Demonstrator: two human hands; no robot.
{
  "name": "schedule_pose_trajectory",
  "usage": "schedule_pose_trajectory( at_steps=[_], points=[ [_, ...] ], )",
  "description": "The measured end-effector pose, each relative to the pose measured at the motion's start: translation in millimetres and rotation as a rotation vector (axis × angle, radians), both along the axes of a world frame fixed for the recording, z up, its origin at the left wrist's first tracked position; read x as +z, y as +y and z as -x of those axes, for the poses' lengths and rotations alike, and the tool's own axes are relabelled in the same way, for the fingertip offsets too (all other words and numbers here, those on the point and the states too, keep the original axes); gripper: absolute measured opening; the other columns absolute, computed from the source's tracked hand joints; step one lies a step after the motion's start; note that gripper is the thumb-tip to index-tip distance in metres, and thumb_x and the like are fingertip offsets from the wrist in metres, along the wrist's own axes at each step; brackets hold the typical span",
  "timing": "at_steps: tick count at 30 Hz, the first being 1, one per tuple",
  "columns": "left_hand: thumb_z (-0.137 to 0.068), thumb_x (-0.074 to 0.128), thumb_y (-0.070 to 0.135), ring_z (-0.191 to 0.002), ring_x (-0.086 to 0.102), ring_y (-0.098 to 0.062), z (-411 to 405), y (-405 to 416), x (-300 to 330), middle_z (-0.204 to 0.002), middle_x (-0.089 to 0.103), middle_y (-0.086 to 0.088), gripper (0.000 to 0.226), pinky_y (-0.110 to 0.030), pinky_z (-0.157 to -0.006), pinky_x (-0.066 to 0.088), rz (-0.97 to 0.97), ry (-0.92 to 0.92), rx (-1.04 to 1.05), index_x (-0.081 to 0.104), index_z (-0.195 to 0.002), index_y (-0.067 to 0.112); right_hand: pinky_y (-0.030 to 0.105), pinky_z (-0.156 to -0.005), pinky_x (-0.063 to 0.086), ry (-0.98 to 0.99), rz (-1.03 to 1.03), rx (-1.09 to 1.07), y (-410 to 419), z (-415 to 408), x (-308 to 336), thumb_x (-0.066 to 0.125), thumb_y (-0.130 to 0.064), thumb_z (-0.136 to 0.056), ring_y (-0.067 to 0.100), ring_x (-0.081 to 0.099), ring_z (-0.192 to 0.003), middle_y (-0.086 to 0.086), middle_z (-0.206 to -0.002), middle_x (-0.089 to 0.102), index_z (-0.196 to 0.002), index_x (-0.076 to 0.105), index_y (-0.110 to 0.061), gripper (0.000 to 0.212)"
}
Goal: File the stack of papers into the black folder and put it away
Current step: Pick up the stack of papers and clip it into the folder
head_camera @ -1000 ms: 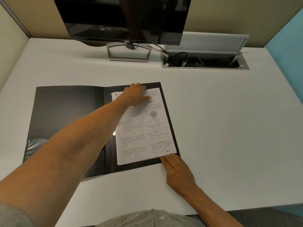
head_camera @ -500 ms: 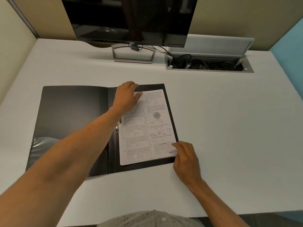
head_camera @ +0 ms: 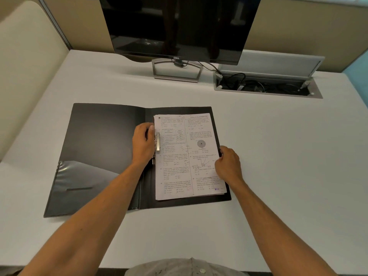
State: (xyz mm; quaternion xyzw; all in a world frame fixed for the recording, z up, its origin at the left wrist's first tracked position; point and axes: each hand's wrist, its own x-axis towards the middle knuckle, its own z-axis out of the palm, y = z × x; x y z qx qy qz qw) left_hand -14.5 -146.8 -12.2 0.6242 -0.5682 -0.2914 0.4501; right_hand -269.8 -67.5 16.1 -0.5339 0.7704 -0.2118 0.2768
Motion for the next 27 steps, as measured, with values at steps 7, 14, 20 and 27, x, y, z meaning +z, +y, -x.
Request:
schedule_pose_trajectory(
  at_steps=[7, 14, 20, 27],
  points=[
    [-0.098, 0.039, 0.037, -0.100, 0.054, 0.000, 12.5, 13.3, -10.5, -0.111, 0.058, 0.003, 0.028, -0.013, -0.084, 0.041, -0.006, 0.072, -0.023, 0.057, -0.109, 0.019, 0.016, -0.052, 0.036, 0.047, 0.049, 0.049, -1.3, -8.3, 1.0, 0.057, -0.013, -0.087, 0.004, 0.046, -0.063, 0.003, -0.098, 0.065, -0.088, 0.048, -0.022, 0.013],
    [-0.099, 0.037, 0.033, -0.101, 0.051, 0.004, 17.1, 16.2, -12.6, -0.116, 0.054, 0.002, 0.029, -0.003, -0.081, 0.037, -0.015, 0.038, -0.032, 0.053, -0.117, 0.017, 0.028, -0.065, 0.048, 0.047, 0.002, 0.031, 0.0, -17.7, 2.9, 0.060, -0.020, -0.086, 0.013, 0.053, -0.083, 0.004, -0.107, 0.063, -0.095, 0.045, -0.024, 0.017],
    [-0.098, 0.043, 0.024, -0.103, 0.053, -0.004, 14.7, 15.1, -10.2, -0.115, 0.055, 0.002, 0.025, -0.016, -0.088, 0.043, -0.011, 0.099, 0.007, 0.057, -0.116, 0.013, 0.034, -0.075, 0.053, 0.026, -0.033, 0.014, -0.7, -15.5, 4.6, 0.058, -0.017, -0.087, 0.016, 0.054, -0.091, 0.005, -0.117, 0.061, -0.115, 0.049, -0.016, 0.030],
    [-0.094, 0.053, 0.014, -0.104, 0.060, -0.010, 9.8, 9.7, 0.2, -0.118, 0.060, 0.002, 0.028, -0.019, -0.081, 0.052, -0.166, 0.337, 0.118, 0.056, -0.123, 0.014, 0.015, -0.052, 0.034, 0.030, -0.013, 0.010, 1.8, -14.6, -2.3, 0.059, -0.020, -0.087, 0.008, 0.046, -0.072, 0.004, -0.116, 0.063, -0.117, 0.050, -0.016, 0.031]
  ],
)
